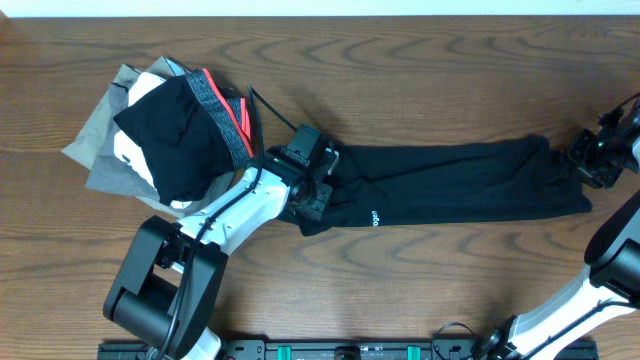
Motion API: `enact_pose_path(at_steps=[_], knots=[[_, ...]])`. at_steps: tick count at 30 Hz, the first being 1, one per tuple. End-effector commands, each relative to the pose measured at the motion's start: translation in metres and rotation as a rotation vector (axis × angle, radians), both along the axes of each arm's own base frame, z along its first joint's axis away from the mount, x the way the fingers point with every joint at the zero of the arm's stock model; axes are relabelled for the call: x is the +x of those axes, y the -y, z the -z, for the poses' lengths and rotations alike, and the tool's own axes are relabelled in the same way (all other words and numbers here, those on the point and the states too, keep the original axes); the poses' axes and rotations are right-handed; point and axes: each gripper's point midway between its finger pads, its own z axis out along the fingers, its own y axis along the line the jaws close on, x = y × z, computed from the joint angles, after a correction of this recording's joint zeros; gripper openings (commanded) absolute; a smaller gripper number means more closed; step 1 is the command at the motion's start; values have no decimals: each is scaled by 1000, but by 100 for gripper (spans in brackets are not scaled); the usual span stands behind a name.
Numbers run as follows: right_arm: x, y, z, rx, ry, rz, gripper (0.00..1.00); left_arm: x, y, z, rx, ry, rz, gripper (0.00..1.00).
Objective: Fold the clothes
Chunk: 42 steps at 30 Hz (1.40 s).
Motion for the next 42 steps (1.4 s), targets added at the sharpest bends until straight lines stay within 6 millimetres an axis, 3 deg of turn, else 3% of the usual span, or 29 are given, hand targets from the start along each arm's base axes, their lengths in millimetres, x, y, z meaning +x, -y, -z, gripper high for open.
enact_pose_path(at_steps=[1, 8, 12, 16, 21, 25, 32, 33, 35, 37, 42], knots=[[1, -14, 4, 23, 8, -23, 49, 0, -2, 3, 13, -2, -8, 25], [2, -30, 27, 50, 28, -25, 39, 0, -2, 3, 13, -2, -8, 25], [1, -23, 26, 21, 24, -16, 14, 0, -2, 3, 13, -3, -8, 25], [3, -11, 12, 1, 49, 5, 1, 0, -2, 3, 13, -3, -8, 24], [-5, 22, -18, -119, 74, 66, 1, 1, -2, 3, 12, -2, -8, 21], [-9, 35, -38, -163, 110, 94, 1, 3, 0, 2, 7, 7, -8, 20], [-24, 43, -36, -208, 44, 123, 3, 4, 0, 2, 5, 11, -8, 20], [-27, 45, -35, -217, 30, 128, 4, 4, 0, 2, 5, 11, -8, 20], [-34, 47, -34, -234, -4, 145, 19, 4, 0, 2, 5, 11, -8, 20], [-38, 50, -33, -248, -27, 173, 22, 4, 0, 2, 5, 11, -8, 20], [-25, 40, -35, -183, 41, 154, 23, 4, 0, 2, 5, 11, -8, 20]])
